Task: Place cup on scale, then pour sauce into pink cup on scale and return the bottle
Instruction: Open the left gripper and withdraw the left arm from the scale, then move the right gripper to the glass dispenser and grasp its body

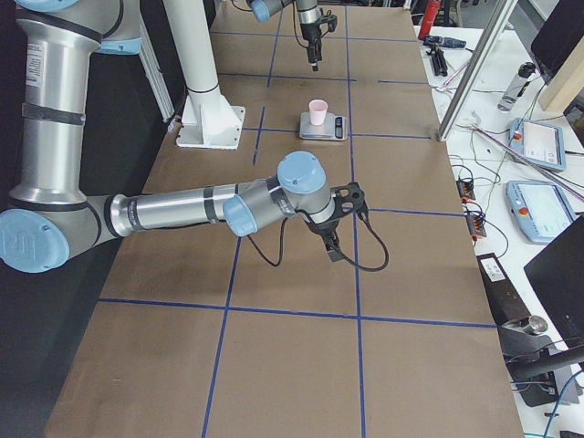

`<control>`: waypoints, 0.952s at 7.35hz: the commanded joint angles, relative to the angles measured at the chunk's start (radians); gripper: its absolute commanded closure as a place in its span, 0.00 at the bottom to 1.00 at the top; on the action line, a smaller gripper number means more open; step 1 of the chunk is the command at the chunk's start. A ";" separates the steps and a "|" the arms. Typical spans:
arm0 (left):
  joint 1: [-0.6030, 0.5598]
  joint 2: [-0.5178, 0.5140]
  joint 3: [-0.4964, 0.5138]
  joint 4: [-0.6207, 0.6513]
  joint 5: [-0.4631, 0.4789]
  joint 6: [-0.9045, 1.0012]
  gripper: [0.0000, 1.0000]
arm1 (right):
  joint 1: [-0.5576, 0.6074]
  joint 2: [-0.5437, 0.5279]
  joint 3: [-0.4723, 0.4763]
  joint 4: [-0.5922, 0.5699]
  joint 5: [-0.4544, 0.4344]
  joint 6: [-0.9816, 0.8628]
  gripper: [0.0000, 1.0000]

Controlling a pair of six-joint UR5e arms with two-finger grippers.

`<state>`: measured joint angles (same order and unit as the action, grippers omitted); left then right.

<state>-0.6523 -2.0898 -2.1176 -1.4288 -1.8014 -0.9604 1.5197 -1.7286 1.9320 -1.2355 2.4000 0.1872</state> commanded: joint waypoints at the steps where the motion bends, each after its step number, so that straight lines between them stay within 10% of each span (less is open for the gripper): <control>1: -0.192 0.166 -0.082 0.025 -0.042 0.295 0.00 | -0.060 -0.002 0.094 -0.002 -0.002 0.172 0.00; 4: -0.687 0.387 0.128 0.005 -0.374 0.713 0.00 | -0.330 -0.002 0.264 -0.002 -0.179 0.526 0.00; 7: -0.964 0.402 0.465 0.008 -0.395 1.186 0.00 | -0.636 0.009 0.358 -0.004 -0.471 0.773 0.00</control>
<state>-1.5327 -1.6963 -1.7712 -1.4208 -2.1883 0.1080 0.9846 -1.7181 2.2454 -1.2392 2.0181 0.8812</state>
